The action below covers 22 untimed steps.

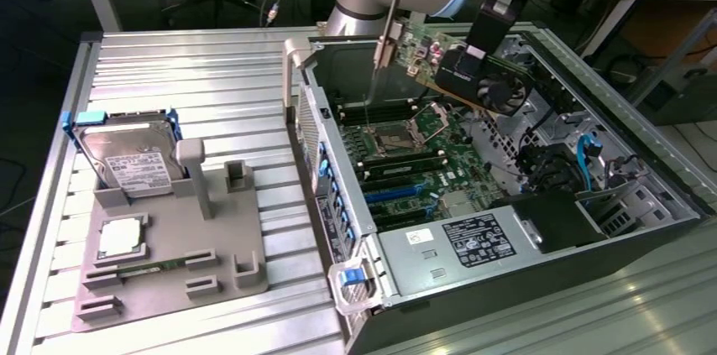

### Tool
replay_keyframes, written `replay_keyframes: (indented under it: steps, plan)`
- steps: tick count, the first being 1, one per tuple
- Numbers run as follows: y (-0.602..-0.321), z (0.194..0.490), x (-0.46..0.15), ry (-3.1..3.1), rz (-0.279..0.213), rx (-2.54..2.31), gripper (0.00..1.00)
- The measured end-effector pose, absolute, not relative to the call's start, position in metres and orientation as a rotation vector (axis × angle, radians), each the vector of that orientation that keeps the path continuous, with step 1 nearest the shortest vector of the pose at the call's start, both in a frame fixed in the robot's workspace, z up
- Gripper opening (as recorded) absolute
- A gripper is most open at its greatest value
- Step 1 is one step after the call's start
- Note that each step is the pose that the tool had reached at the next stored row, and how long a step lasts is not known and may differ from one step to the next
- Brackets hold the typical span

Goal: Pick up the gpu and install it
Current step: 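Insert the gpu into the slot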

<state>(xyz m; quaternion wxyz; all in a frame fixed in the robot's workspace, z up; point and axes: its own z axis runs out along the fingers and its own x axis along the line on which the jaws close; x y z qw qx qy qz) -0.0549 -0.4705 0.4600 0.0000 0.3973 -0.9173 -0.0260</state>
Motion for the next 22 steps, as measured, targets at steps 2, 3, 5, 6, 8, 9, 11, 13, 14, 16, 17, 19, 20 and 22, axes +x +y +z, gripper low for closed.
replay_keyframes:
  steps: [2,3,5,6,8,9,11,13,14,16,17,19,20,22]
  plan:
    - [-0.4705,0.4600,-0.0549,-2.874,-0.082,1.266,0.27]
    - [-0.4705,0.4600,-0.0549,-2.870,-0.082,1.274,0.27]
    - [-0.4706,0.4600,-0.0549,-2.863,-0.082,1.289,0.27]
    - [-0.4705,0.4600,-0.0549,-2.860,-0.082,1.296,0.27]
    - [-0.4705,0.4600,-0.0549,-2.851,-0.082,1.315,0.27]
    - [-0.4706,0.4600,-0.0549,-2.844,-0.082,1.328,0.27]
    - [-0.4706,0.4600,-0.0550,-2.836,-0.082,1.346,0.27]
    - [-0.4706,0.4600,-0.0549,-2.828,-0.082,1.361,0.27]
    - [-0.4705,0.4600,-0.0549,-2.825,-0.082,1.368,0.27]
    - [-0.4705,0.4600,-0.0549,-2.818,-0.082,1.381,0.27]
    - [-0.4706,0.4600,-0.0549,-2.814,-0.082,1.388,0.27]
    - [-0.4706,0.4600,-0.0549,-2.807,-0.081,1.402,0.27]
    - [-0.4706,0.4600,-0.0549,-2.804,-0.081,1.408,0.27]
    - [-0.4705,0.4600,-0.0549,-2.796,-0.081,1.422,0.27]
